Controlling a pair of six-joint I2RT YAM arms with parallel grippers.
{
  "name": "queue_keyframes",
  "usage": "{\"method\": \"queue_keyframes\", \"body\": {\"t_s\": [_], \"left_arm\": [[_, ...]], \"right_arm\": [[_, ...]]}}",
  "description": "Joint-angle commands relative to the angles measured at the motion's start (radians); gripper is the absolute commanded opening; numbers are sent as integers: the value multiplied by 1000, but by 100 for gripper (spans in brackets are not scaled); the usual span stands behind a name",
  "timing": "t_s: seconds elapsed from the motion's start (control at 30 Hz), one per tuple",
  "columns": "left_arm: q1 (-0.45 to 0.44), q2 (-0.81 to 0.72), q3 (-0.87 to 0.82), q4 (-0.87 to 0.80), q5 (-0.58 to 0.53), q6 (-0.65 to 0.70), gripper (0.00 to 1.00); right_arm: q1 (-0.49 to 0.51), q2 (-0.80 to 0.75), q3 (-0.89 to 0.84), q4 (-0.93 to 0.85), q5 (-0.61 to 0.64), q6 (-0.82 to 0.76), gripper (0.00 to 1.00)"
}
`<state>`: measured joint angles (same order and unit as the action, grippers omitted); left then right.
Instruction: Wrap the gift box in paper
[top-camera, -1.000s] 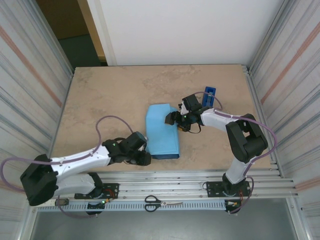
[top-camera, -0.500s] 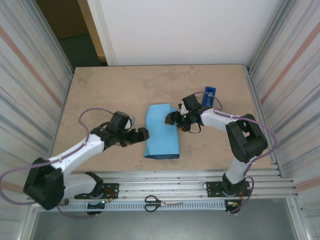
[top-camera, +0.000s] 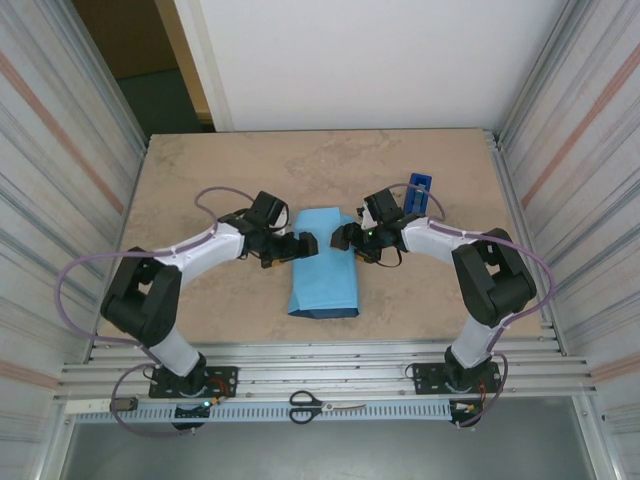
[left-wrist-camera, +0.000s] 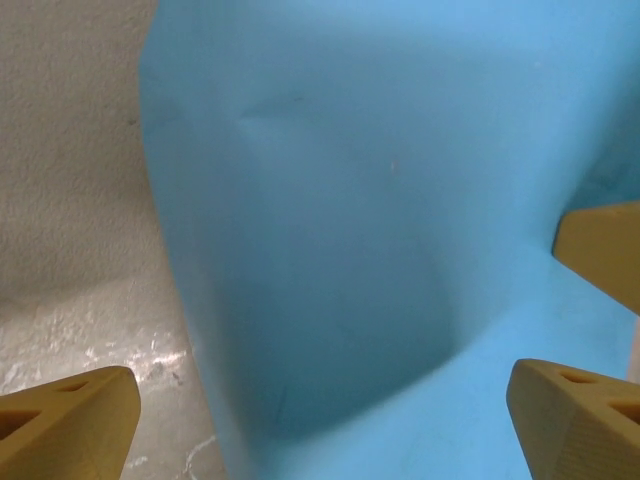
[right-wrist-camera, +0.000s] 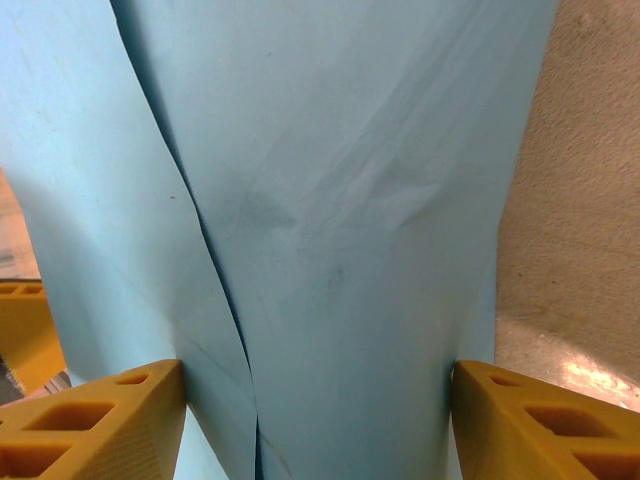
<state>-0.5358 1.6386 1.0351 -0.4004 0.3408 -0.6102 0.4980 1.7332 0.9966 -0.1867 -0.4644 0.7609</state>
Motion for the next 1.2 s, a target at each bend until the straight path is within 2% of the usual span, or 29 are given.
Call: {"method": "queue_keyframes", "body": {"t_s": [0.0,0.37,0.53,0.7,0.87,1.07,1.17], "left_arm": [[10,30,46,-31,19,45,93],[-16,79,55,-38,62,127,93],[-25,106,20,-56,35,156,87],[-30,103,-28,-61,8,180,86],[-32,109,-41,-60,9,200,85],[-35,117,-35,-59,11,211,85],[-34,125,-32,-64,6,219,85]], "right_arm": [[29,23,-49,-102,44,24,66],[30,20,-66,-57,16,49,65],[24,6,-51,-65,13,43,68],[-5,-41,-23,-87,-5,20,77],[-33,-95,-30,-86,-18,16,79],[-19,-69,-46,-77,-58,6,78],[-11,-42,-48,-91,-74,3,73]]}}
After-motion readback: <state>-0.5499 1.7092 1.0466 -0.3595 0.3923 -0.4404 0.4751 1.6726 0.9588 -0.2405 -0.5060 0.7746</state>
